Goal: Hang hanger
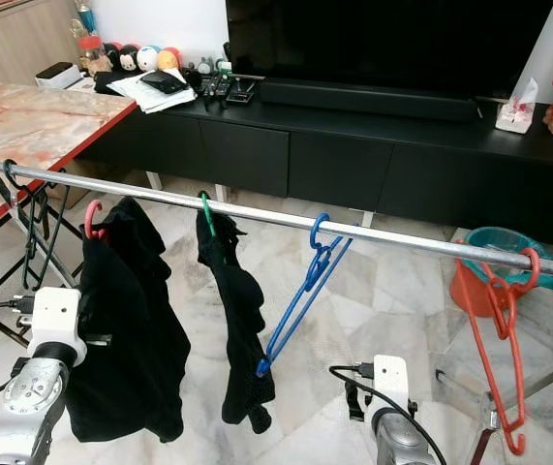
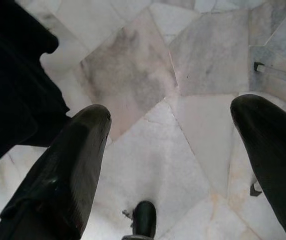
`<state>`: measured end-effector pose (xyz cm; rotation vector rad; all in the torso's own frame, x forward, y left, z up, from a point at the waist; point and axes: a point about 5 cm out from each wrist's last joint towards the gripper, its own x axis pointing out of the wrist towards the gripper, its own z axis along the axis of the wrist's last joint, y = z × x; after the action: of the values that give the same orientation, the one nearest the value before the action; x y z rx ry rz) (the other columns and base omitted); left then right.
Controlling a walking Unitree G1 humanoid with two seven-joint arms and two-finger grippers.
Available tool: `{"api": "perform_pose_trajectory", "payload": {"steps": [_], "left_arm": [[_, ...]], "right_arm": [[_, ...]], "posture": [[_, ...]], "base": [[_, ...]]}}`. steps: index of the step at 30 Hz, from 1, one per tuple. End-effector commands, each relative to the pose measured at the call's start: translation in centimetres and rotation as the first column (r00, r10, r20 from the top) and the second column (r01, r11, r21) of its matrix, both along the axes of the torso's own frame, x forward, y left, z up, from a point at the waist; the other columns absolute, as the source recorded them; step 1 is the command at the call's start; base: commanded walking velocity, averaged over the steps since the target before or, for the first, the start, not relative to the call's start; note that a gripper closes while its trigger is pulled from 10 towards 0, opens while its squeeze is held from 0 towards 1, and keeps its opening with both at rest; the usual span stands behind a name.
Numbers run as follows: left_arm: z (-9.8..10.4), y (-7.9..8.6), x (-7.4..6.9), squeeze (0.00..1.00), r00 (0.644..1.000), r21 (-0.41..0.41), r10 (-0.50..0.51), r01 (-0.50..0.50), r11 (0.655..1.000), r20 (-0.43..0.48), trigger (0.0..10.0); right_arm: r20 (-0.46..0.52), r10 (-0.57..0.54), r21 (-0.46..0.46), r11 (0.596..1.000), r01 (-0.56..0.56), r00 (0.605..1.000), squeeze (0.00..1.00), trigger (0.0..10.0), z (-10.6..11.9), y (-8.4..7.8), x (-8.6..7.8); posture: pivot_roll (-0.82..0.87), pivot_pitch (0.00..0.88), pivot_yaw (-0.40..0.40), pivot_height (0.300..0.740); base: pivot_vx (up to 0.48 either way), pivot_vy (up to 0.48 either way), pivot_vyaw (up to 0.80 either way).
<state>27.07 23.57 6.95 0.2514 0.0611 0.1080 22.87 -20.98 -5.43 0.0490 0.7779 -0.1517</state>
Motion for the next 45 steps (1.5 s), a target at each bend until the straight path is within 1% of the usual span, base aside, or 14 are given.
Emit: {"api": "perform_pose_trajectory", "payload": {"steps": [1, 4, 9, 12, 19, 25, 29, 33, 37, 42, 45], "left_arm": [[0.8, -0.1, 0.3, 0.0, 0.999, 0.024, -0.018, 0.017, 1.0, 0.037, 10.0], [0.8, -0.1, 0.4, 0.0, 0.999, 0.023, -0.018, 0.017, 1.0, 0.038, 10.0], [0.8, 0.0, 0.4, 0.0, 0.999, 0.025, -0.017, 0.016, 1.0, 0.043, 10.0], [0.8, -0.1, 0.4, 0.0, 0.999, 0.024, -0.019, 0.018, 1.0, 0.044, 10.0], [0.8, -0.2, 0.5, 0.0, 0.999, 0.02, -0.016, 0.015, 1.0, 0.049, 10.0], [0.9, -0.1, 0.4, 0.0, 0.999, 0.022, -0.01, 0.009, 1.0, 0.053, 10.0], [0.9, -0.1, 0.4, 0.0, 0.998, 0.022, -0.012, 0.011, 1.0, 0.054, 10.0], [0.9, -0.1, 0.4, 0.0, 0.998, 0.022, -0.013, 0.012, 1.0, 0.054, 10.0], [0.9, 0.0, 0.4, 0.0, 0.998, 0.024, -0.016, 0.014, 1.0, 0.053, 10.0], [0.9, 0.1, 0.5, 0.0, 0.999, 0.028, -0.02, 0.019, 0.999, 0.049, 10.0], [0.9, 0.1, 0.6, 0.0, 0.999, 0.03, -0.023, 0.022, 0.999, 0.046, 10.0]], "right_arm": [[0.0, -0.02, 0.014, 1.0, 0.02, 1.0, 0.0, 10.0, -0.2, 0.1, -0.3], [0.005, -0.025, 0.014, 1.0, 0.025, 1.0, 0.0, 10.0, -0.2, 0.1, -0.3], [0.052, -0.065, 0.006, 0.998, 0.065, 0.996, 0.0, 10.0, 0.1, -0.1, -0.2], [0.066, -0.061, -0.012, 0.998, 0.062, 0.996, 0.0, 10.0, 0.2, -0.2, -0.1], [0.091, -0.064, -0.024, 0.998, 0.066, 0.994, 0.0, 10.0, 0.4, -0.3, 0.0], [0.162, -0.074, -0.054, 0.995, 0.084, 0.984, 0.0, 10.0, 0.8, -0.5, 0.2], [0.178, -0.094, -0.058, 0.993, 0.106, 0.979, 0.0, 10.0, 0.9, -0.6, 0.2], [0.185, -0.09, -0.076, 0.991, 0.106, 0.979, 0.0, 10.0, 1.0, -0.6, 0.2], [0.192, -0.101, -0.072, 0.99, 0.117, 0.976, 0.0, 10.0, 1.0, -0.6, 0.2], [0.207, -0.064, -0.162, 0.982, 0.099, 0.976, 0.0, 10.0, 1.3, -0.7, 0.3], [0.216, -0.083, -0.159, 0.98, 0.119, 0.973, 0.0, 10.0, 1.3, -0.7, 0.3]], "posture": [[-0.17, 0.0, 0.013, 0.74], [-0.17, 0.0, 0.013, 0.74], [-0.18, 0.0, 0.014, 0.74], [-0.17, 0.0, 0.011, 0.74], [-0.16, 0.0, 0.005, 0.74], [-0.16, 0.0, 0.004, 0.74], [-0.16, 0.0, 0.005, 0.74], [-0.16, 0.0, 0.007, 0.74], [-0.17, 0.0, 0.007, 0.74], [-0.18, 0.0, 0.018, 0.74], [-0.19, 0.0, 0.023, 0.74]], "base": [[0.0, 0.0, 0.0], [0.0, 0.0, 0.0], [0.0, 0.0, 0.0], [0.0, 0.0, 0.0], [0.0, 0.0, 0.0], [0.0, 0.0, 0.0], [0.0, 0.0, 0.0], [0.0, 0.0, 0.0], [0.0, 0.0, 0.0], [0.0, 0.0, 0.0], [0.0, 0.0, 0.0]]}}
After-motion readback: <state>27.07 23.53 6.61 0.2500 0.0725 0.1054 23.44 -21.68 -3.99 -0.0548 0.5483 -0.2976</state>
